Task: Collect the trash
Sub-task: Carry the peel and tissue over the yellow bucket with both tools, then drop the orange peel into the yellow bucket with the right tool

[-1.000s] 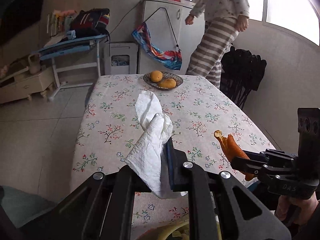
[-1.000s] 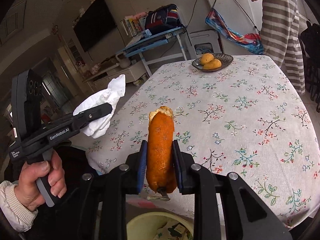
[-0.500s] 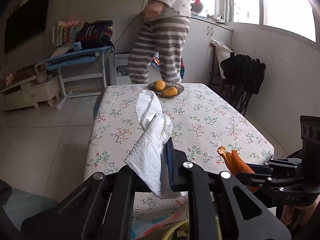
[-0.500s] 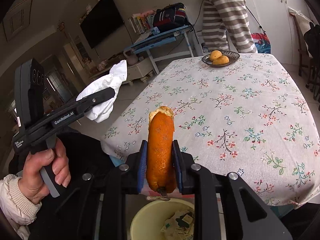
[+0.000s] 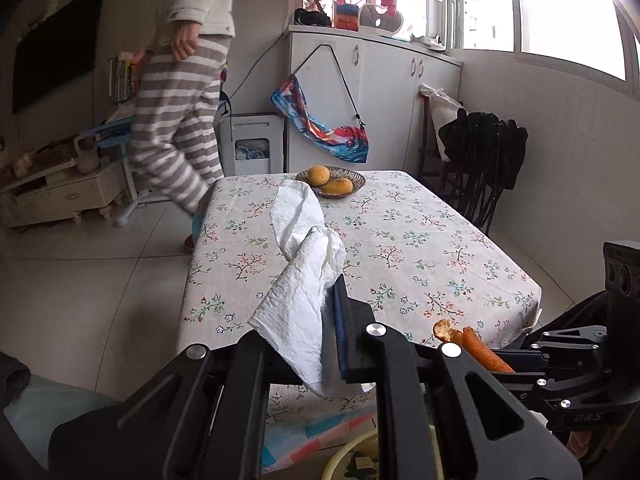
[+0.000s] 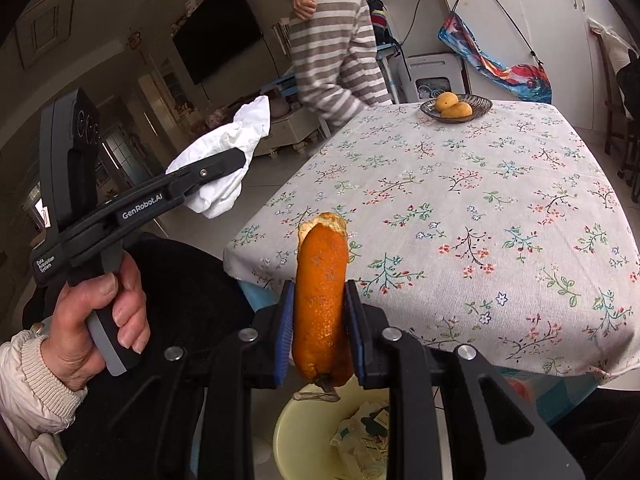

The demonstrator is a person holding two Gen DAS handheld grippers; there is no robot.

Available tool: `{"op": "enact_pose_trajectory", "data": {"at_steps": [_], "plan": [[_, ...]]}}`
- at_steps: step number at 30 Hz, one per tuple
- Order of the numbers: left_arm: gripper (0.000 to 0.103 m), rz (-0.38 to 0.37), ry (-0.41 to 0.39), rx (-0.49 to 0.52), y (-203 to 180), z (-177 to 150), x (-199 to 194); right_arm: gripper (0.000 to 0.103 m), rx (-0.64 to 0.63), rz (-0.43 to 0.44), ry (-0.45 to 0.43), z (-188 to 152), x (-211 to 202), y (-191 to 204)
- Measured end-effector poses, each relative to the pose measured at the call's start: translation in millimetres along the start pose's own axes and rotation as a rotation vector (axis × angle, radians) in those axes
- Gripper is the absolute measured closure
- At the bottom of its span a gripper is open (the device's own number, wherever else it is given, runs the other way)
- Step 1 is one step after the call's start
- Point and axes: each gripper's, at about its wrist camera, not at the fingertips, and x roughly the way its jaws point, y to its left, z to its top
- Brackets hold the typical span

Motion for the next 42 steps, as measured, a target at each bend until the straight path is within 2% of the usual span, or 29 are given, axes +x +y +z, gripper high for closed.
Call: {"op": "enact_pose_trajectory", "data": {"at_steps": [11,21,36,39,40,41,42], "plan": [[0.093,0.0,-0.01,0.007,-6,-11,-22,0.078,-0.011,0.014,0.017,-15,-9,11],[0.093,-0.007,0.002,0.028,-13,-18,-21,0.078,-0.021,0.03,0.064,-24,1,14],[0.092,-0.016,0.005,0.031,-15,-19,-21,0.077,-0.064,0.032,0.295,-54,38,22],[0.093,-0.018,0.006,0.032,-16,-20,-20,0.073,-0.063,0.014,0.34,-60,45,20],[0.093,-0.02,0.009,0.032,-16,-20,-20,0.061,-0.051,0.013,0.357,-62,47,18],[0.092,-0.022,0.012,0.031,-16,-21,-20,0.056,-0.048,-0.003,0.359,-63,48,16],[0.092,-0.025,0.016,0.028,-17,-21,-19,0.056,-0.043,-0.01,0.353,-62,47,15]]}}
